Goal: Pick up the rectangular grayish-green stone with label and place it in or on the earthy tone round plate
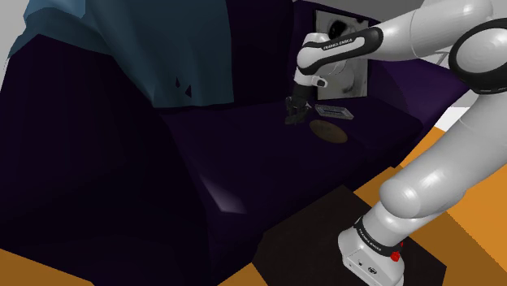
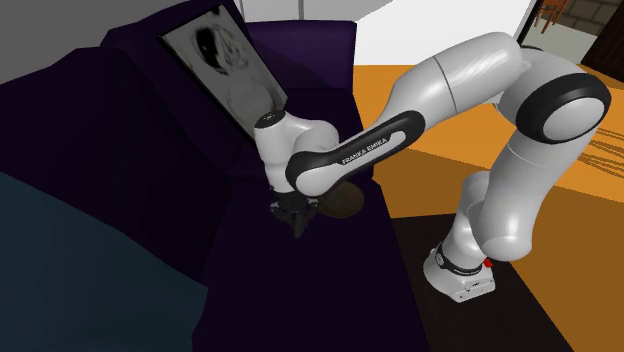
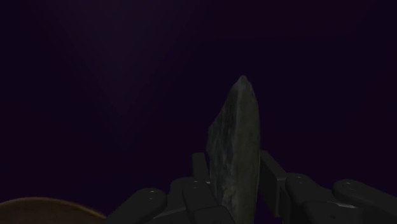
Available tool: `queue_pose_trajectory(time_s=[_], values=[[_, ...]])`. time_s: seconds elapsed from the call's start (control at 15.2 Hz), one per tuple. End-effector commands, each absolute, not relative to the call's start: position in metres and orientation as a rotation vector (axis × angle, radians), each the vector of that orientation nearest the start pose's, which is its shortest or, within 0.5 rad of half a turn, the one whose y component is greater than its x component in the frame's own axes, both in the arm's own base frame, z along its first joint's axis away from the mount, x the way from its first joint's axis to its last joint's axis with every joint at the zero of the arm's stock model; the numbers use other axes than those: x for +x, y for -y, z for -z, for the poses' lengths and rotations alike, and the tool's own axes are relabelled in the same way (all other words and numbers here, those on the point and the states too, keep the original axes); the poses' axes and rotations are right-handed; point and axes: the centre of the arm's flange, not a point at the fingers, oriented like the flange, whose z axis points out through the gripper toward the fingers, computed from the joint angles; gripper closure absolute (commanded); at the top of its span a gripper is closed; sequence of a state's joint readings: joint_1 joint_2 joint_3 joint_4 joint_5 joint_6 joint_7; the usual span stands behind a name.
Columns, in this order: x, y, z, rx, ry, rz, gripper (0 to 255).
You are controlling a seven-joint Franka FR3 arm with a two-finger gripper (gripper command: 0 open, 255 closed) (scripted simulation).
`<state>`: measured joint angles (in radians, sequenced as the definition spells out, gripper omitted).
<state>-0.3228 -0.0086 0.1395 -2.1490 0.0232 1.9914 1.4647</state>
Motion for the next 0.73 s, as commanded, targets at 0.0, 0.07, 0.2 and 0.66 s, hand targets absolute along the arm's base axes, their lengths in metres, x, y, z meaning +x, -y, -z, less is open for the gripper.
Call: queue_pose_trajectory(time_s=[0.0,0.07,0.2,0.66], values=[[0.511,0.093,-0.403,-2.166,-2.367,-0.21,255],[0.511,0.093,-0.408,-2.166,-2.367,-0.21,255],[0.511,0.093,-0.419,-2.166,-2.367,-0.21,255],[0.511,0.093,-0.455,-2.166,-2.367,-0.21,255]])
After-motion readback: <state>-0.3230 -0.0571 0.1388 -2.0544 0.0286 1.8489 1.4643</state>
